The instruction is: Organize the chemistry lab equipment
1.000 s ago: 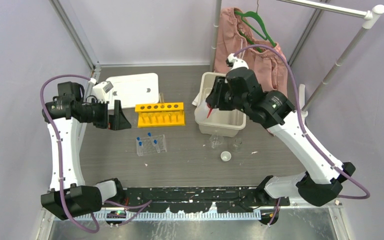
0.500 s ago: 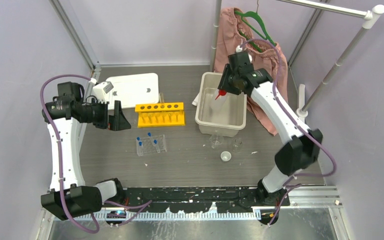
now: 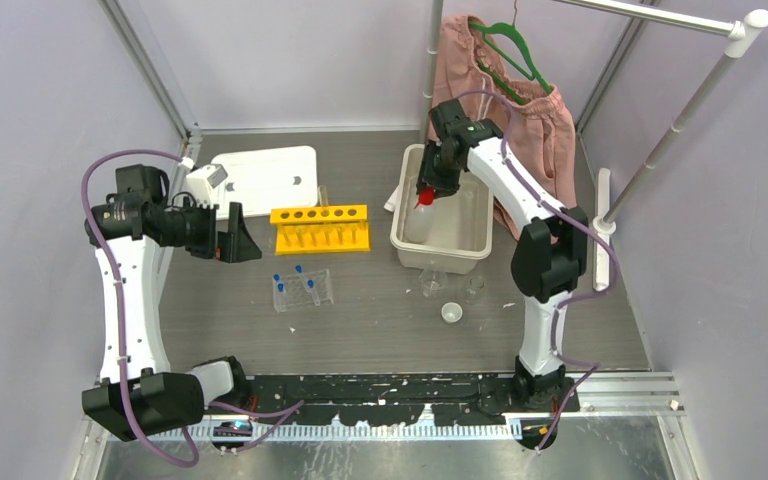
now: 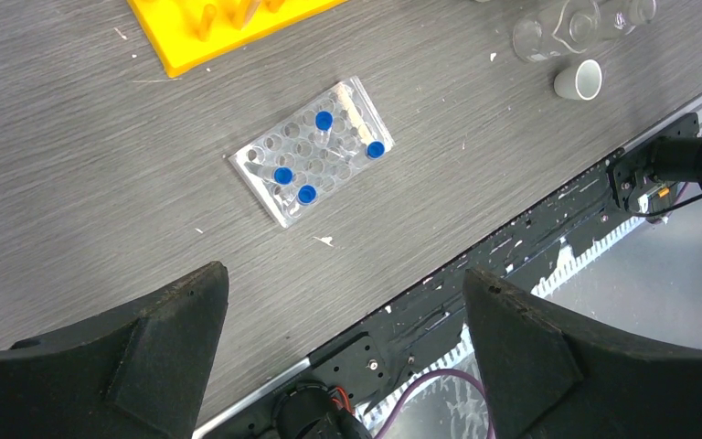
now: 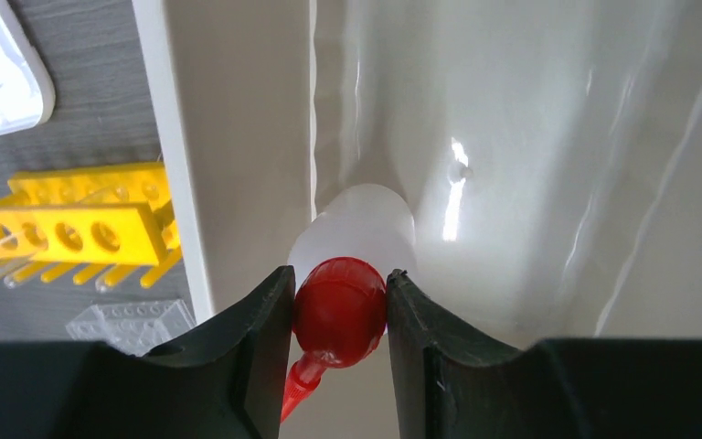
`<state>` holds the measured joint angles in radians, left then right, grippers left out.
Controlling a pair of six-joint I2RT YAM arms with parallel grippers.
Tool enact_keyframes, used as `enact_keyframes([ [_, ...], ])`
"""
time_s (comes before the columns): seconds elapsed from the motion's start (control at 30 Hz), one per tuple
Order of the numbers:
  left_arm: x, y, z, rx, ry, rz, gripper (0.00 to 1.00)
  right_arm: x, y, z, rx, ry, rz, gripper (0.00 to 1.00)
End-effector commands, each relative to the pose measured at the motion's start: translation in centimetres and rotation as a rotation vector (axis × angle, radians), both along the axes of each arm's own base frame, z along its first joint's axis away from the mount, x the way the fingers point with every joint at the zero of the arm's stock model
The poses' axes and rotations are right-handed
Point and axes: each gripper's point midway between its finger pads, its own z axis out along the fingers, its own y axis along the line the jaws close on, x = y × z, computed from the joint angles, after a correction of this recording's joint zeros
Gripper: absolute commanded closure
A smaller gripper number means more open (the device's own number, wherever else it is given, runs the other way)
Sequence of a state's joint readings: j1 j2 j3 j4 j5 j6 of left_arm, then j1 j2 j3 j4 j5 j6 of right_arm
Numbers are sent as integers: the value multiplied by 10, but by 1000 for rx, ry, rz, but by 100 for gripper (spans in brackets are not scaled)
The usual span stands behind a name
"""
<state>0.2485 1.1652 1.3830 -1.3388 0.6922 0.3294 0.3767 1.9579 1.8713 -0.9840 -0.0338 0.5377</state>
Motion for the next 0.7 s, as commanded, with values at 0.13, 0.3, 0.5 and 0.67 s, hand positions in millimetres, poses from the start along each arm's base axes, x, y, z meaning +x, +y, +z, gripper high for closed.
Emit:
enact_keyframes([
  [0.13,0,-1,9,11,-59,-16,0,38,0,-22,-50,16,-3,74],
  [0.3,0,-2,8,5,-52,-16,0,63,-8,-25,-94,-34,-49,52],
  [0.5,0,-3,5,-3,-39,-13,0,83,-4,-6,-68,-144,-76,35],
  [0.67,1,-2,7,-2,-48,-10,0,81,4,15,-39,-214,-53,31],
])
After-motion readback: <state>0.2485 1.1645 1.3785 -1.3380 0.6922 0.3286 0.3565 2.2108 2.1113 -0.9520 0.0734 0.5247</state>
